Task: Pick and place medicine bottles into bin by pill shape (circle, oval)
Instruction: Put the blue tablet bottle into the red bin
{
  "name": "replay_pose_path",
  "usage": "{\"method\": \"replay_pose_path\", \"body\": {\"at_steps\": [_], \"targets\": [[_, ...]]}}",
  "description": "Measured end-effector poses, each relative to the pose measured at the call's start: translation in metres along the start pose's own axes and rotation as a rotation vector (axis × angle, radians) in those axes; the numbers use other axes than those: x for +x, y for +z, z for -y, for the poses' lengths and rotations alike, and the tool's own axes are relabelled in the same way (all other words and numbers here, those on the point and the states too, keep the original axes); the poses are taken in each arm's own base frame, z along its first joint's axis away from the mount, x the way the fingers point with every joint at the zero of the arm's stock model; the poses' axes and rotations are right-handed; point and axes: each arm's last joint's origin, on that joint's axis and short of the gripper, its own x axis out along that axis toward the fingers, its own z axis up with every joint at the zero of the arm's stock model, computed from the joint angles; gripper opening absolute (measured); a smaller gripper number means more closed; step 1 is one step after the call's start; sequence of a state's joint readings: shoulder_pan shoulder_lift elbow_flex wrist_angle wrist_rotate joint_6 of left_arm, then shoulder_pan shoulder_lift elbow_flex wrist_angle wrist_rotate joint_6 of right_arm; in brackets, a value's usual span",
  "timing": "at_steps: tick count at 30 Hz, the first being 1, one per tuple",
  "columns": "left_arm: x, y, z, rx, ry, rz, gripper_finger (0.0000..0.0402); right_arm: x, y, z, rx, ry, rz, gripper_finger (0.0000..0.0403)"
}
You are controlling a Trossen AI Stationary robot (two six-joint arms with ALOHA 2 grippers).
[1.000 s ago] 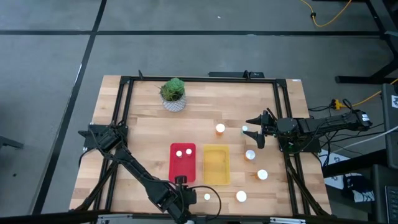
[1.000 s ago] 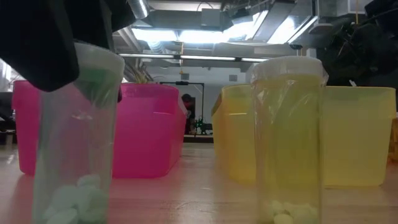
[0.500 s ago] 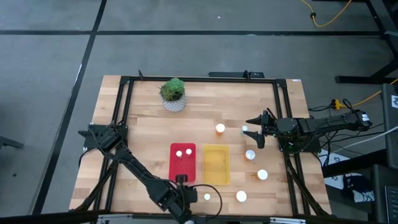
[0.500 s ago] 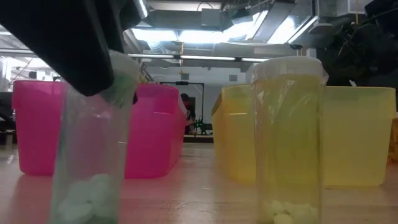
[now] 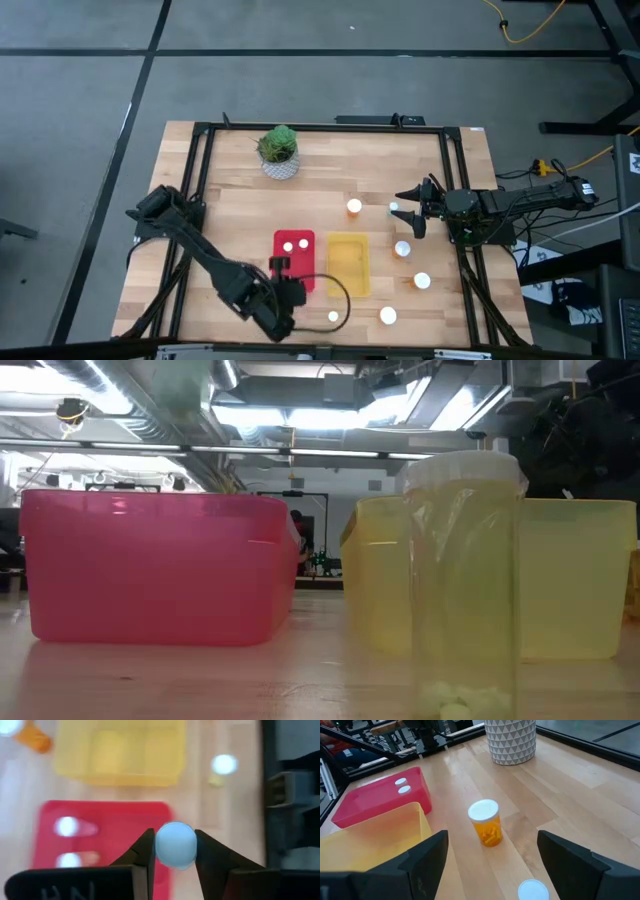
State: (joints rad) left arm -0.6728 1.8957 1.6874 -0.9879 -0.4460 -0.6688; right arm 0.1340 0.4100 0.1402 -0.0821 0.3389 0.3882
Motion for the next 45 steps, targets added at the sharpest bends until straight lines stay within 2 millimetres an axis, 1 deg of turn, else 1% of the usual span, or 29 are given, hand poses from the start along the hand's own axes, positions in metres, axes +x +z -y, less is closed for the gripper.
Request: {"method": "replay_pose_path", "body": {"at_steps": [5,7,9,12,14,20,23,29,33,38,45], "targets": [[0.027,0.0,-0.019,0.066,0.055,-0.039,0.0089,0.0,0.0,0.0,-0.001,0.0,0.0,0.0307],[0.039,-0.003,-0.027,0.104,0.076,-0.059,0.0089,0.0,0.0,0.0,-0.001,0.0,0.0,0.0307],[0.047,-0.007,-0.034,0.14,0.1,-0.092,0.0089,0.0,0.0,0.0,-0.001,0.0,0.0,0.0307],[0.058,-0.011,-0.043,0.137,0.089,-0.12,0.0089,0.0,0.0,0.0,-0.002,-0.001,-0.003,0.0307],[0.067,-0.016,-0.046,0.131,0.06,-0.153,0.0088,0.0,-0.001,0.0,-0.003,-0.002,-0.006,0.0307],[0.082,-0.022,-0.052,0.156,0.017,-0.109,0.0088,0.0,-0.001,0.0,-0.004,-0.002,-0.007,0.0307],[0.084,-0.026,-0.061,0.138,0.02,-0.097,0.0088,0.0,-0.001,0.0,-0.004,-0.004,-0.009,0.0307],[0.085,-0.03,-0.076,0.07,-0.021,-0.008,0.0088,0.0,-0.002,0.001,-0.007,-0.007,-0.019,0.0307],[0.088,-0.032,-0.084,0.024,-0.073,-0.033,0.0095,0.0,-0.002,0.001,-0.009,-0.009,-0.024,0.0307],[0.096,-0.034,-0.083,-0.008,-0.113,-0.073,0.0099,0.0,-0.003,0.001,-0.01,-0.017,-0.022,0.0307],[0.096,-0.031,-0.082,-0.02,-0.115,-0.036,0.0101,0.0,-0.003,0.001,-0.012,-0.017,-0.023,0.0307]]}}
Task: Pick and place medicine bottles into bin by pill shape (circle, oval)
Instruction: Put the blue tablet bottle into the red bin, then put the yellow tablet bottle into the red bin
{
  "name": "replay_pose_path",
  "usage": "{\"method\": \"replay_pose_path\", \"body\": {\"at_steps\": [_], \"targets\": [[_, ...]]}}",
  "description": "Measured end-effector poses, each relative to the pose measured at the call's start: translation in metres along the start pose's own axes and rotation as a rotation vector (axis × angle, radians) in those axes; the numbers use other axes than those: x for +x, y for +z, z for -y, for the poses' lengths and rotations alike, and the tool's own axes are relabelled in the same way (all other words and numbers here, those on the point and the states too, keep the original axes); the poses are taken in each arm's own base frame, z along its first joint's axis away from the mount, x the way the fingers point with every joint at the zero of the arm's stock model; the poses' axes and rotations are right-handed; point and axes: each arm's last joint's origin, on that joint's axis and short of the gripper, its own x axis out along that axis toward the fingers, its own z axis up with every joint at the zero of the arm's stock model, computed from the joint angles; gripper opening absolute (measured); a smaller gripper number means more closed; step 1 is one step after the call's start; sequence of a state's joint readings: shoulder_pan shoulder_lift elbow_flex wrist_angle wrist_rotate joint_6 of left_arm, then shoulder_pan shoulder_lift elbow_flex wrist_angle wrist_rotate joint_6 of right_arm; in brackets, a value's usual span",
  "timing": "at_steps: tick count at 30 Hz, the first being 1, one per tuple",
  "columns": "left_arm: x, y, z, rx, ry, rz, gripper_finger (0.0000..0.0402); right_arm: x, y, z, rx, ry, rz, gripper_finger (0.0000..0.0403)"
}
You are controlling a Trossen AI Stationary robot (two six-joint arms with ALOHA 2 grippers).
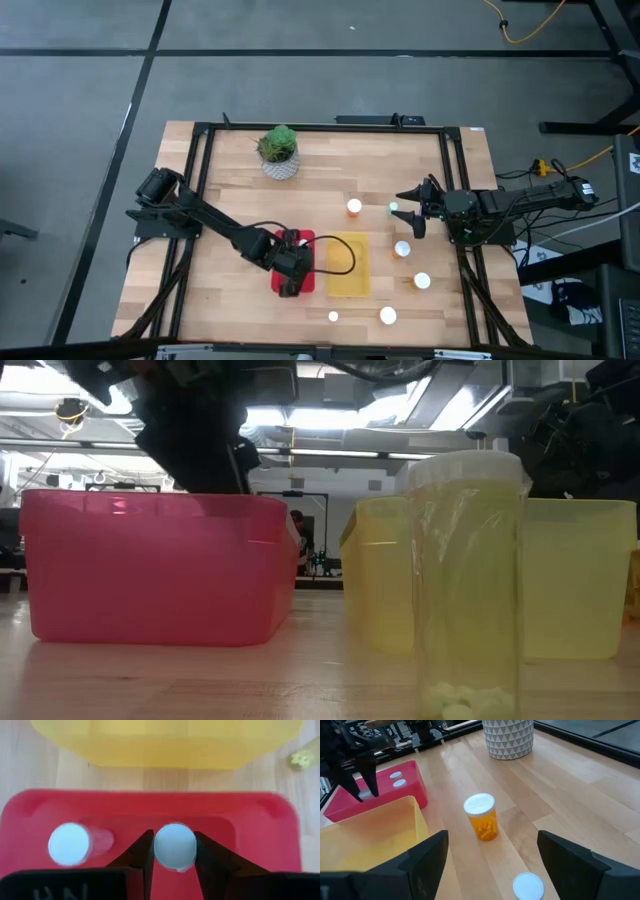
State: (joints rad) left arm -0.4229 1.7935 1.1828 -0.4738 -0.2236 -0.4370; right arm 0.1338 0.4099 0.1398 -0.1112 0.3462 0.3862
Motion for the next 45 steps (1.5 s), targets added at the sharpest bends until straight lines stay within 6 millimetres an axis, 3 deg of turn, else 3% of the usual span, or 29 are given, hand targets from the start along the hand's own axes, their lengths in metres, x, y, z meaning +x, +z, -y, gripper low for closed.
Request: {"method": "replay_pose_path", "body": {"at_steps": [20,33,41,45], "targets": [[-0.002,0.001,0.0,0.005,0.004,-0.004,0.017,0.0,-0.001,0.0,-0.005,-0.003,-0.006,0.0307],[-0.039,0.034,0.005,0.006,0.017,-0.033,0.017,0.0,-0.001,0.0,-0.005,-0.003,-0.006,0.0307],[-0.051,0.055,0.038,-0.011,-0.168,0.21,0.0169,0.0,-0.001,-0.001,-0.004,0.027,-0.018,0.0307],[-0.04,0.051,0.066,0.076,-0.229,0.278,0.0169,0.0,-0.001,-0.001,-0.007,0.027,-0.019,0.0307]]}}
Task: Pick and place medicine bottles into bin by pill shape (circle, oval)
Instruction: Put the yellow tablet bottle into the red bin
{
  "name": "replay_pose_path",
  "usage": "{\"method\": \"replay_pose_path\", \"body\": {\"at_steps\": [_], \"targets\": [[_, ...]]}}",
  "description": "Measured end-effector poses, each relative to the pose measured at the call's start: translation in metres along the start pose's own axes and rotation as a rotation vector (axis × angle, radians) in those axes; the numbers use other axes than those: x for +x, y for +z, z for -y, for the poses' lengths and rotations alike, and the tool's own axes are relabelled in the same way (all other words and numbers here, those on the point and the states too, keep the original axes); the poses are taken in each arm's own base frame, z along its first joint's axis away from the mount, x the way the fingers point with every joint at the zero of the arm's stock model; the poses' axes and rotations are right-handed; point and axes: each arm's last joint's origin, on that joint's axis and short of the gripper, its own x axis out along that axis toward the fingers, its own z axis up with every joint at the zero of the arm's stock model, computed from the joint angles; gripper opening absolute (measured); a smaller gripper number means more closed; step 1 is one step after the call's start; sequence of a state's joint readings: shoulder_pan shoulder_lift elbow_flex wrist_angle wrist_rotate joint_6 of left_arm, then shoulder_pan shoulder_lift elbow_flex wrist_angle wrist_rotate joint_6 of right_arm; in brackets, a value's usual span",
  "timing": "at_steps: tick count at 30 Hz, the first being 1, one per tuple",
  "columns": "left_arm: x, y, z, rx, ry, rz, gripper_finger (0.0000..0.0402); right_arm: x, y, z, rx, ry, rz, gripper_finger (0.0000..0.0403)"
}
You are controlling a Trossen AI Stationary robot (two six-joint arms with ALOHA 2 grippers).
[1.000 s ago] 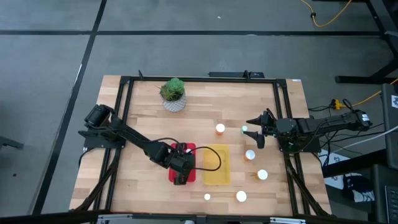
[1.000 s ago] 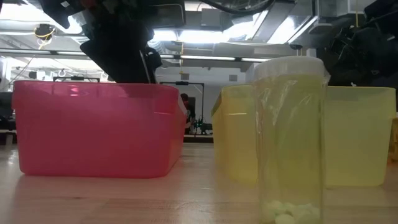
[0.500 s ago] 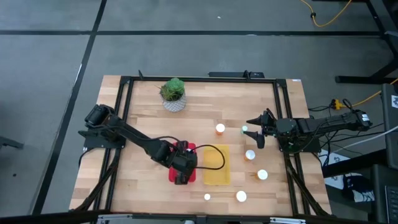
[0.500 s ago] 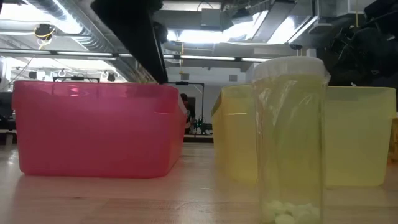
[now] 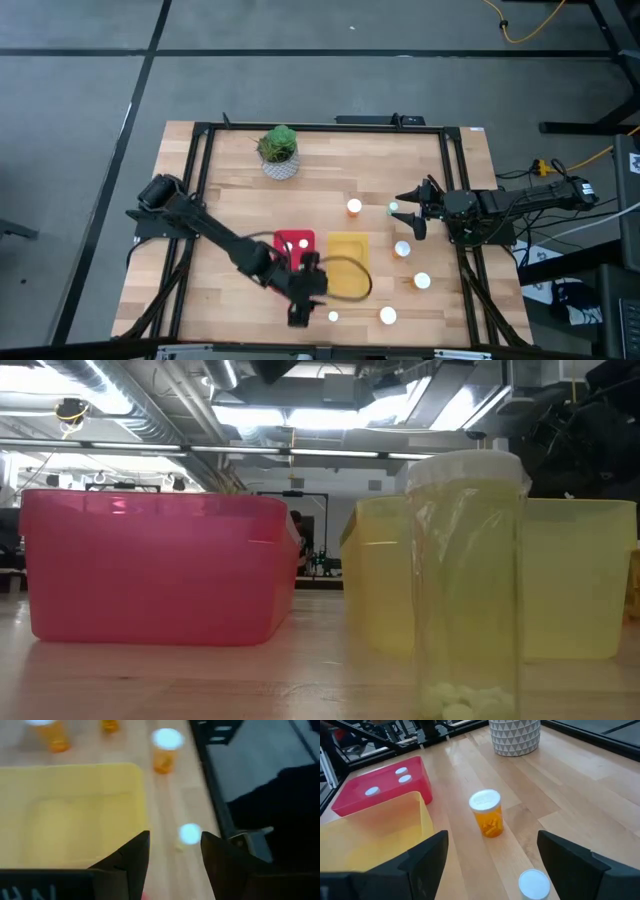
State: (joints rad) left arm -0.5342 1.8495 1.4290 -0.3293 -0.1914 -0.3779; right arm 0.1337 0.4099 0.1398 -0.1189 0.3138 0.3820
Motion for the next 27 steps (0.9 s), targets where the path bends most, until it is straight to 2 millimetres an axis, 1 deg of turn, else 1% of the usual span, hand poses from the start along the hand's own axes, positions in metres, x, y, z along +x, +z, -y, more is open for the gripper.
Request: {"method": "replay_pose_path", "body": {"at_steps": [4,9,12,14,17,21,23,27], "targets": [[0.017,-0.005,0.022,0.039,-0.019,-0.016,0.0169,0.0,-0.001,0.0,-0.002,-0.002,-0.01,0.0307],[0.039,-0.004,0.038,0.082,0.011,-0.072,0.0169,0.0,-0.002,0.001,-0.002,0.0,-0.027,0.0307],[0.046,-0.003,0.042,0.103,0.049,-0.139,0.0169,0.0,-0.003,0.001,-0.003,0.002,-0.03,0.0307],[0.045,-0.003,0.042,0.119,0.092,-0.184,0.0169,0.0,-0.003,0.001,-0.004,0.003,-0.03,0.0307],[0.041,-0.001,0.044,0.108,0.142,-0.192,0.0169,0.0,-0.003,0.0,-0.004,0.013,-0.036,0.0307],[0.041,-0.003,0.047,0.069,0.139,-0.195,0.0169,0.0,-0.004,0.0,-0.007,0.028,-0.048,0.0307],[0.046,-0.007,0.05,0.055,0.131,-0.199,0.0169,0.0,-0.004,0.0,-0.008,0.03,-0.05,0.0307],[0.063,-0.022,0.056,0.054,0.111,-0.245,0.0169,0.0,-0.004,0.0,-0.011,0.03,-0.051,0.0307]]}}
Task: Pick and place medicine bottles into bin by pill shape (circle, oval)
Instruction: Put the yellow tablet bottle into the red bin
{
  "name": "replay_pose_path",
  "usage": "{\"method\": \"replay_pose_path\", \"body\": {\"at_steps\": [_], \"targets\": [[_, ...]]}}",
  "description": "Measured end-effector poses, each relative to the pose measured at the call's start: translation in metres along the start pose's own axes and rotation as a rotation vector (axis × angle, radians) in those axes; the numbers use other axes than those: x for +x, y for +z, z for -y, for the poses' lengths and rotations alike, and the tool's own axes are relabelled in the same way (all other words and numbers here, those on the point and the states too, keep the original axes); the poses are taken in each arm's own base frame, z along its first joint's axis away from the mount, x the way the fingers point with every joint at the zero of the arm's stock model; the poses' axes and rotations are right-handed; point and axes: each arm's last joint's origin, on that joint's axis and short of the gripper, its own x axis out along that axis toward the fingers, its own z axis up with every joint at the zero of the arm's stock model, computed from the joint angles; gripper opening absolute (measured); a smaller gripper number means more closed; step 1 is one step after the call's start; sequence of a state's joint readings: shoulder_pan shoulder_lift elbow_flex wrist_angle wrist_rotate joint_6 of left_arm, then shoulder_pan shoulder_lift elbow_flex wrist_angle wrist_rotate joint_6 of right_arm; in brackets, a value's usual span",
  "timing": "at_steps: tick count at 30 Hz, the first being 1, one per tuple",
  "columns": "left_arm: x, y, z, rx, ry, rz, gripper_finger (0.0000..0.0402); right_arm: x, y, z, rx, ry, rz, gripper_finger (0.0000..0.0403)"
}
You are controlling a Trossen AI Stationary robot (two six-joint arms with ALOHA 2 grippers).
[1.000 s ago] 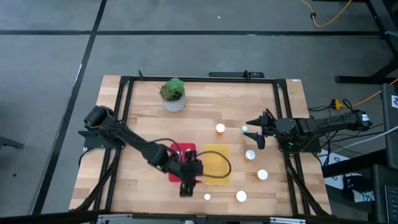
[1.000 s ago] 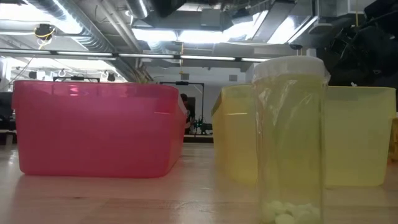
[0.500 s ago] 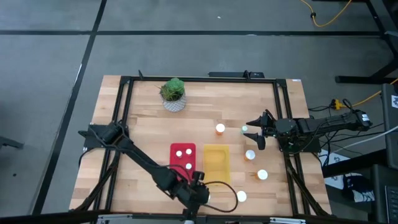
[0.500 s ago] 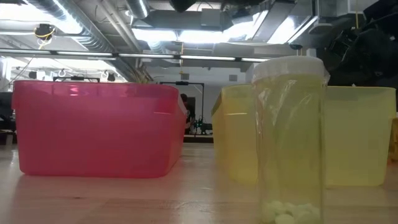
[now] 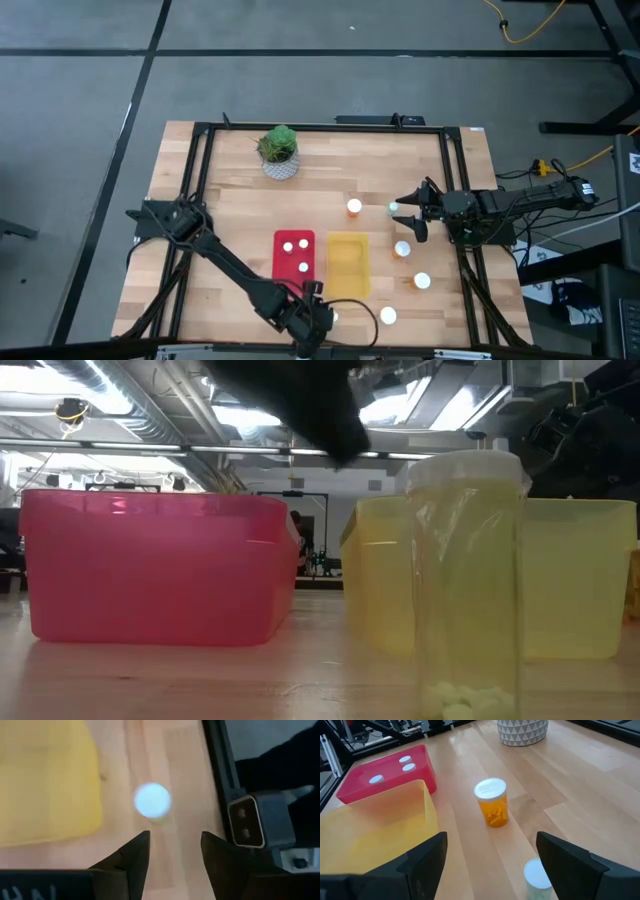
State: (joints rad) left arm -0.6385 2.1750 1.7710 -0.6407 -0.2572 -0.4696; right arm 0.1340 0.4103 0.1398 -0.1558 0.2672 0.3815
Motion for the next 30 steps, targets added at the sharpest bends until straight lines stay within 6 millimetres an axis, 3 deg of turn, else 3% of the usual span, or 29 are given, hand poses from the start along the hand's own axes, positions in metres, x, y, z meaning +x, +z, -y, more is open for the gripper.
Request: {"method": "replay_pose_path", "body": {"at_steps": [8,15,30], "targets": [[0.021,-0.006,-0.003,-0.045,0.11,0.015,0.0169,0.0,0.0,0.0,-0.002,-0.001,-0.001,0.0307],[0.039,0.0,-0.008,-0.053,0.041,0.043,0.0169,0.0,-0.001,0.0,-0.006,-0.003,-0.008,0.0307],[0.041,0.005,-0.011,-0.046,0.053,0.08,0.0169,0.0,-0.001,0.001,-0.025,-0.006,-0.013,0.0307]]}}
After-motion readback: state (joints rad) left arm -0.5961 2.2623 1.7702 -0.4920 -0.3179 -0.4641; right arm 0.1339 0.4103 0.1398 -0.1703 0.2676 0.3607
